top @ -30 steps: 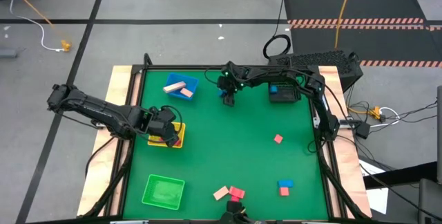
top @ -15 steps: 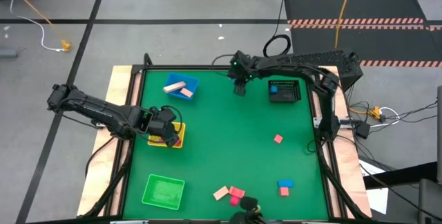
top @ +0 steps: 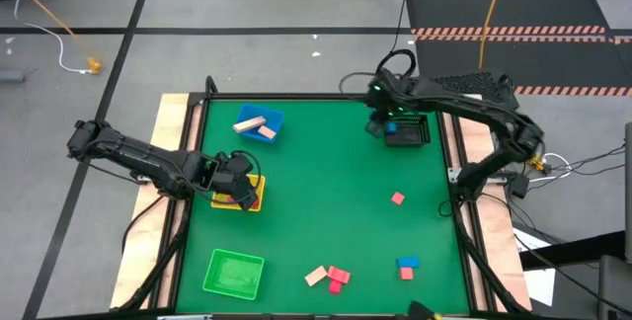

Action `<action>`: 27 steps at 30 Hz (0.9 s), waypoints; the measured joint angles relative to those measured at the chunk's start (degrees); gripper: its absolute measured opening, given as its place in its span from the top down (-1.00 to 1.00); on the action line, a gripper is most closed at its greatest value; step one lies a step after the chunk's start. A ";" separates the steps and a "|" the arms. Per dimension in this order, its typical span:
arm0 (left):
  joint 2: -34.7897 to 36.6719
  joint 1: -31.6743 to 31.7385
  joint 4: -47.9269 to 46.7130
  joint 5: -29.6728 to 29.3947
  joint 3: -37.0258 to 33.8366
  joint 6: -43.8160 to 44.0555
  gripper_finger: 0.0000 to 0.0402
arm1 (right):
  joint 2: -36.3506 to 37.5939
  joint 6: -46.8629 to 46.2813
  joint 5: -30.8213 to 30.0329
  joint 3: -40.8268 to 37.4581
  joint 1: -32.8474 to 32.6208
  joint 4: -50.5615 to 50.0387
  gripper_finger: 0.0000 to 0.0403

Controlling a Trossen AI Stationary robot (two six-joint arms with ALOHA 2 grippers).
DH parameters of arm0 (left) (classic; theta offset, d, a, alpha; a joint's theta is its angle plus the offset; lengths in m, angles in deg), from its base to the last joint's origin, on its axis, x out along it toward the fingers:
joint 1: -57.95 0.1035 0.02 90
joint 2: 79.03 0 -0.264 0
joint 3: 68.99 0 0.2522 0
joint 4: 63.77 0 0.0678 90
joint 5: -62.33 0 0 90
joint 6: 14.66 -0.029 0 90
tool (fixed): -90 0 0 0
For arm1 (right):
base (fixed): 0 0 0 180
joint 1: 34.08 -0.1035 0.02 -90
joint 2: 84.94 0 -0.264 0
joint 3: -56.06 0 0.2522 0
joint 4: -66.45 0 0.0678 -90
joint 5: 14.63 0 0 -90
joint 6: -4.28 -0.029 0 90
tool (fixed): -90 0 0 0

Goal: Sort & place blocks by color
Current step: Put the top blue block into the black bin, then put the top orange block into the green bin

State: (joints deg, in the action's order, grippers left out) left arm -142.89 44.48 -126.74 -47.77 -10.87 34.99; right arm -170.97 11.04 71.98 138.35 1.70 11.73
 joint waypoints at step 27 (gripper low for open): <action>0.00 0.02 10.36 -2.23 0.00 -2.49 -0.59 | 21.47 -16.77 -8.63 -30.33 2.12 13.23 -0.15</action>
State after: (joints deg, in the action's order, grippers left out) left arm -142.89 44.50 -116.38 -50.00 -10.87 32.50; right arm -149.50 -5.74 63.35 108.02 3.83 24.96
